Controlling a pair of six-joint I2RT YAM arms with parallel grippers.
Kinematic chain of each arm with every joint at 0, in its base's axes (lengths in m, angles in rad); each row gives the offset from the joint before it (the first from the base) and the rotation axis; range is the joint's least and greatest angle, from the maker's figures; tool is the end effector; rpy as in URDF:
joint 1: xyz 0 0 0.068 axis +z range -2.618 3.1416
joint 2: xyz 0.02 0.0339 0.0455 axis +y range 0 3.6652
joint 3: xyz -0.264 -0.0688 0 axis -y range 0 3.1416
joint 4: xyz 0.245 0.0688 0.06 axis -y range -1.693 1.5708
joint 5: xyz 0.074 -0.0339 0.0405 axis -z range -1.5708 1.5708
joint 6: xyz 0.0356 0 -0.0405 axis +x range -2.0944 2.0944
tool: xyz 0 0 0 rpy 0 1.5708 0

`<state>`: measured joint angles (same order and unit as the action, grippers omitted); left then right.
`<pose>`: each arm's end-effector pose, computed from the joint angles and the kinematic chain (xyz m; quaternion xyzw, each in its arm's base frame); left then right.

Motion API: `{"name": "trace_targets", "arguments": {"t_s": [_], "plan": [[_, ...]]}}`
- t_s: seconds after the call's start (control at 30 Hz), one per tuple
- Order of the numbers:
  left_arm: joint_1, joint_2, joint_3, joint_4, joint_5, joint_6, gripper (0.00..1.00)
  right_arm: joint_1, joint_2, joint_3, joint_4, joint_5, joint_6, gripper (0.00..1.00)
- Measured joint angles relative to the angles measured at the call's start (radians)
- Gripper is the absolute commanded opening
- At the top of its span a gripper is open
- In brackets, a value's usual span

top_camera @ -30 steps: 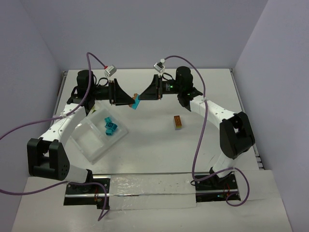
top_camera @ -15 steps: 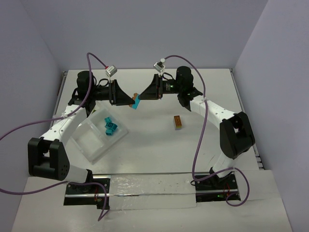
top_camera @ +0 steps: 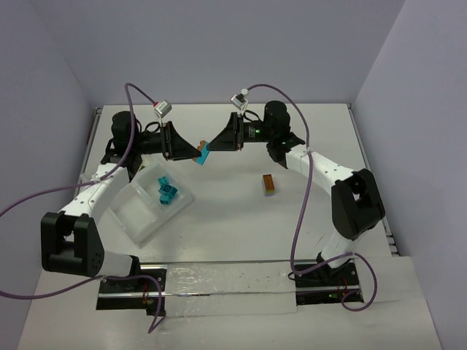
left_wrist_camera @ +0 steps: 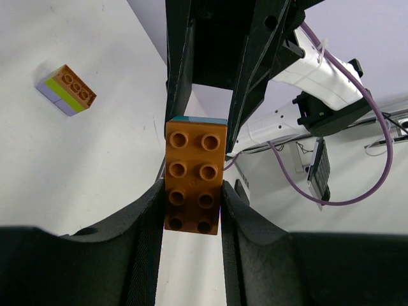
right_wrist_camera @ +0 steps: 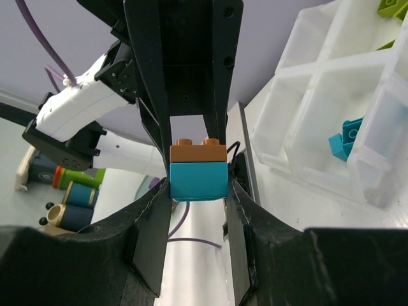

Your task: Sort the legos into containers by color

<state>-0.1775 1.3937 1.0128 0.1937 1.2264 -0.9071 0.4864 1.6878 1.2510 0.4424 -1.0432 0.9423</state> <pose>0.2970 -0.0873 0.3220 0.1183 0.7193 -0.6488 0.2181 0.3305 0.2096 0.3269 -0.2060 0.6754 0.6682 0.2343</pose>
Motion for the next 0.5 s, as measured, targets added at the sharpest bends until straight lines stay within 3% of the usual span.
{"name": "trace_targets", "arguments": {"t_s": [0.5], "plan": [[0.032, -0.014, -0.052, 0.13, -0.026, -0.098, 0.0, 0.015, -0.027, 0.05, -0.202, 0.078, -0.161, 0.0]]}}
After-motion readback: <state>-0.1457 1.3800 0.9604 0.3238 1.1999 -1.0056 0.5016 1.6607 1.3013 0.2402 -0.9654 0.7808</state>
